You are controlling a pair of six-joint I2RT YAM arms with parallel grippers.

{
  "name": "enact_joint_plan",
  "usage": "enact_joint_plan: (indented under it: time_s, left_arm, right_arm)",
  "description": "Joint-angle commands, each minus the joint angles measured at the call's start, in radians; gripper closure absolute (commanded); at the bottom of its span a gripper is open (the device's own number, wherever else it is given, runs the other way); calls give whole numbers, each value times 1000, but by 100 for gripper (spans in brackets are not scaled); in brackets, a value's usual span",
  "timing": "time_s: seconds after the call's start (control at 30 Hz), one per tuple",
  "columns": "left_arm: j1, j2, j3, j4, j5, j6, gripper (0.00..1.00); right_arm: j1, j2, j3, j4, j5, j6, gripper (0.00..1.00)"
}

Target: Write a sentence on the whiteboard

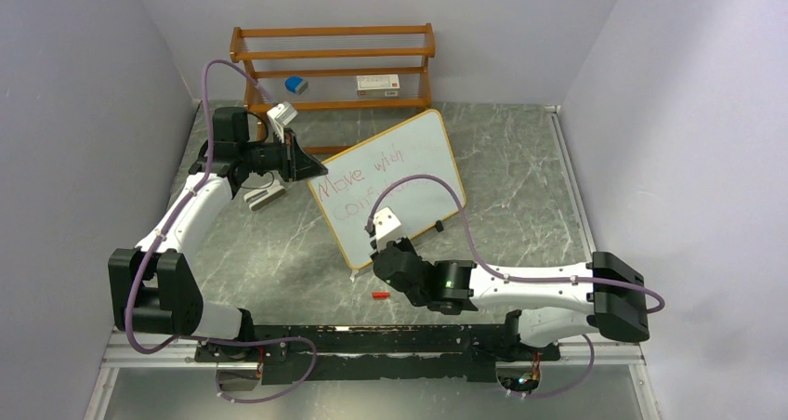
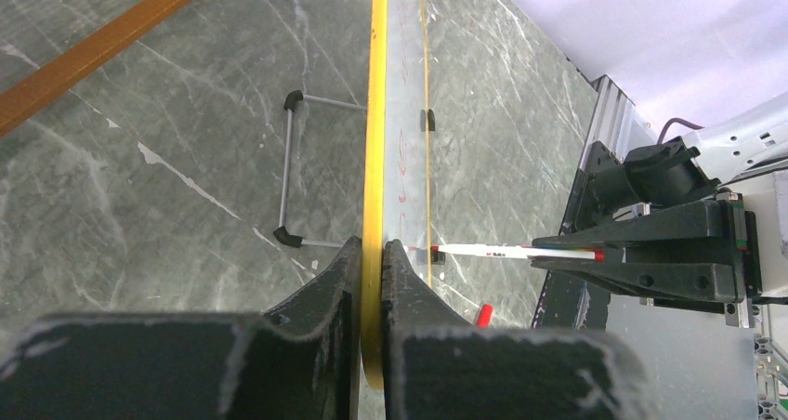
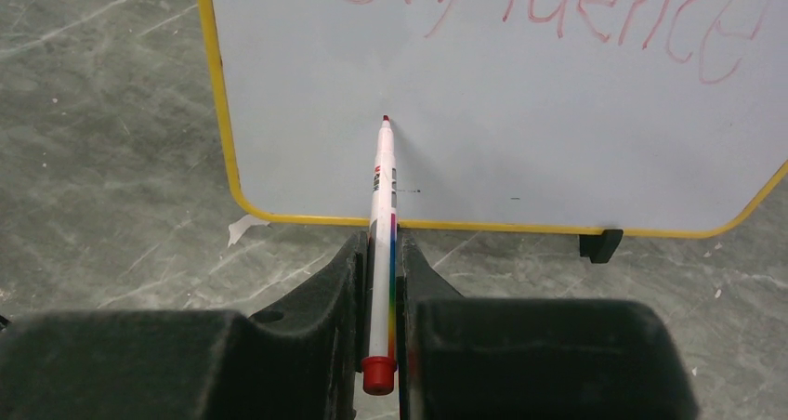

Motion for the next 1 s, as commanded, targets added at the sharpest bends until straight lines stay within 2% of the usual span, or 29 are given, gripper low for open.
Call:
enact_joint_plan:
  time_s: [0.0, 0.97]
  left_arm:
    - [-3, 3, -5, -11, -77, 56, 95]
    - [-3, 1, -7, -11, -75, 55, 95]
  right_arm:
    - [5, 18, 34, 32, 49, 11, 100]
    - [6, 73, 41, -93, -15, 87, 100]
